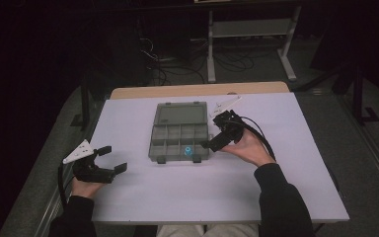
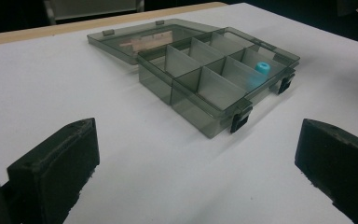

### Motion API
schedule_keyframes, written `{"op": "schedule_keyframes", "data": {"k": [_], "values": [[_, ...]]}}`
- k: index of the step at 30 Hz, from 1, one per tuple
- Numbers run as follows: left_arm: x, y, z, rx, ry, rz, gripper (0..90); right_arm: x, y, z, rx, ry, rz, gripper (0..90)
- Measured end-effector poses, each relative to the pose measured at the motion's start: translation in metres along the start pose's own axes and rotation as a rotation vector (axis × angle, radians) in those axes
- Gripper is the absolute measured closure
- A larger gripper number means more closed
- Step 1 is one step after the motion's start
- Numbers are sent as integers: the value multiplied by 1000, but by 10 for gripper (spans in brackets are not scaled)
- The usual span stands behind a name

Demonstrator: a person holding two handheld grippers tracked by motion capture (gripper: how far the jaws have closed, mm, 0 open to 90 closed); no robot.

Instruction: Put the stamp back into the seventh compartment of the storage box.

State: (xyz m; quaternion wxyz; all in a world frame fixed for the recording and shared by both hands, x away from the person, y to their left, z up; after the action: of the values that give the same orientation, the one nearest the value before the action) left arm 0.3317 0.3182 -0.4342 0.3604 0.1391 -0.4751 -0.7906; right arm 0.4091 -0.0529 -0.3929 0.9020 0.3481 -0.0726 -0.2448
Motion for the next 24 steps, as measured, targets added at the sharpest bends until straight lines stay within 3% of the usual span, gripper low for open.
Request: {"op": "schedule_keyframes", "data": {"k": [24], "values": [[0,0,0,2,0,2,0,10,-30,26,60,-47,-55,0]]}}
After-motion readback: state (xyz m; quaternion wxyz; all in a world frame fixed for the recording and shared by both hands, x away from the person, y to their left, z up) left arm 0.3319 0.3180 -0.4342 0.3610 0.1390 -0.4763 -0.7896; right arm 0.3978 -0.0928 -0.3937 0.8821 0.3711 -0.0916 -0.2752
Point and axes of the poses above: each handheld gripper's, and its own axes: z roughly backward along the jaws, y roughly out of its top, x roughly to its right, the point moved 5 cm from there along -z, roughly forward along the jaws, and after that the axes turned 6 degrees about -x, right-handed, at the moved point
